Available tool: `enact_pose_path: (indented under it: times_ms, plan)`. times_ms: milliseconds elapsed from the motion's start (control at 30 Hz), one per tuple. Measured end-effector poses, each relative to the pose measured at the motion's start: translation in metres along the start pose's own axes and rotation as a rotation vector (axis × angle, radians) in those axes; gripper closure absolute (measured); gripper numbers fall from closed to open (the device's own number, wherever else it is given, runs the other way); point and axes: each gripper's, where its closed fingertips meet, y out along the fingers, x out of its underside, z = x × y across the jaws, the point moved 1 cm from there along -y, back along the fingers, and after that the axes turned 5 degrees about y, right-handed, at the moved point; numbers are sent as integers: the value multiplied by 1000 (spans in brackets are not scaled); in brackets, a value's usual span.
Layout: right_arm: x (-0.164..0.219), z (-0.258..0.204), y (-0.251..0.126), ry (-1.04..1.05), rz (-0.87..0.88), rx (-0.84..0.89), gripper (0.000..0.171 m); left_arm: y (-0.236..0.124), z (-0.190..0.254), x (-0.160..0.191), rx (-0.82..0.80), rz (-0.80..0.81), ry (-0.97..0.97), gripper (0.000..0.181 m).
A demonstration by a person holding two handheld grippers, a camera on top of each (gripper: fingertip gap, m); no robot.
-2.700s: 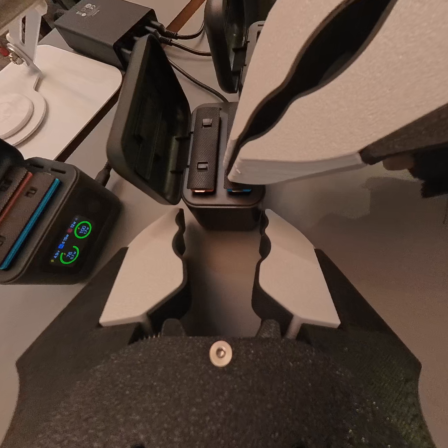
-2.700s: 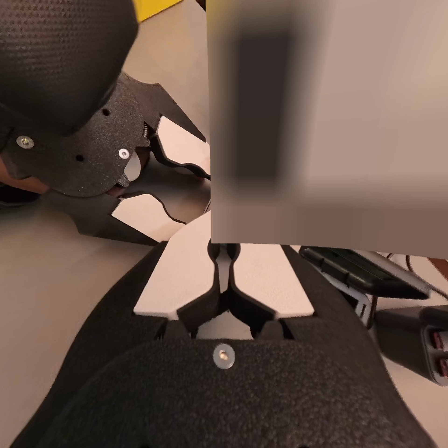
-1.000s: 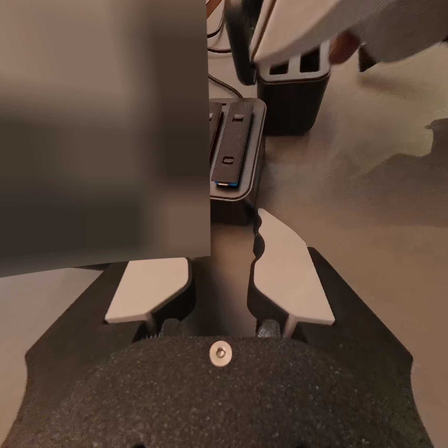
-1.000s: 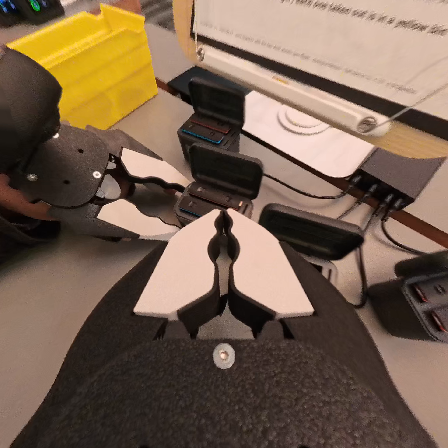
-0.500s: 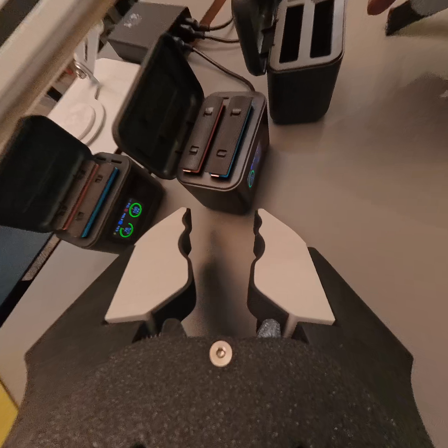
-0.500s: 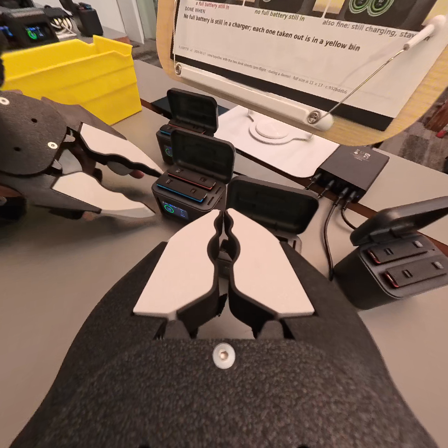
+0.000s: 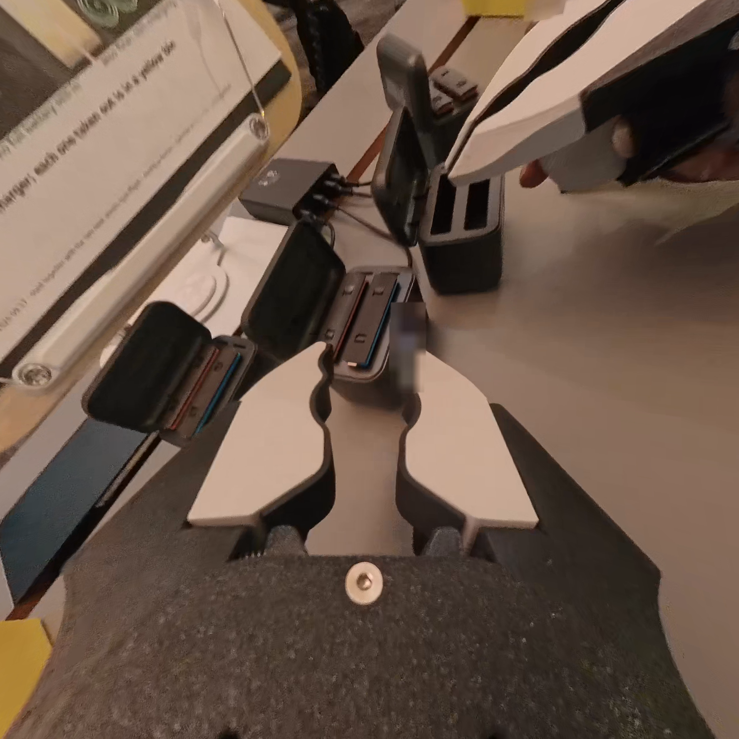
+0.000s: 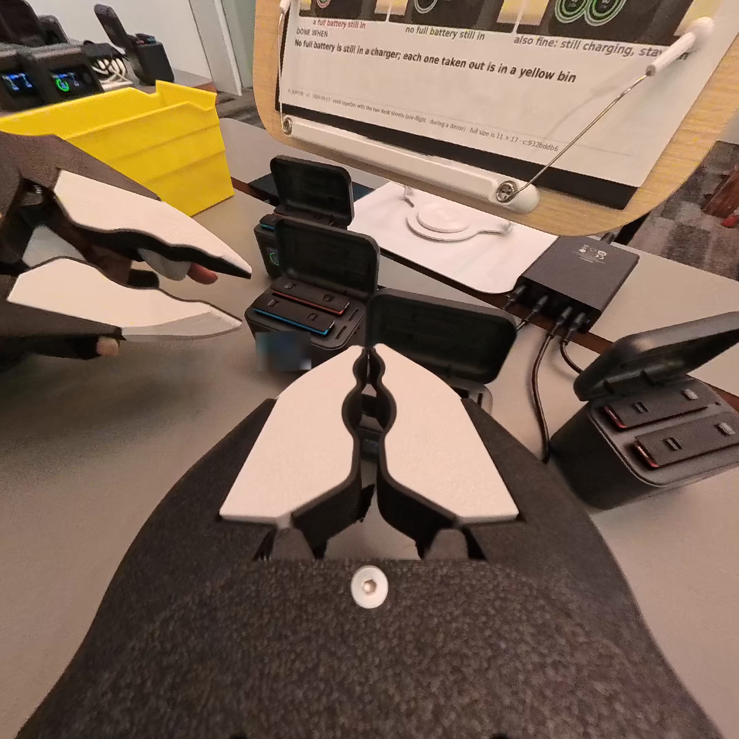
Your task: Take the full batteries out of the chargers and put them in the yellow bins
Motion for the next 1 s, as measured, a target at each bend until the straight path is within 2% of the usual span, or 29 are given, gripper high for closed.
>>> enact_pose_path:
  times_ms: [167,400,667,1000]
  plan:
    - [-1,0,0,8,0,-10,171,6,2,-18,-79,-7,43,181]
    - [2,-2,2,-2,-15,-19,171,26,-6,-21,-38,-147,-15,181]
    - [1,3,-1,14,-11,-13,171,55,3,-26,62,-285,52,181]
    - [0,10,-2,30,-6,-6,171,45,-3,-23,71,-333,80,181]
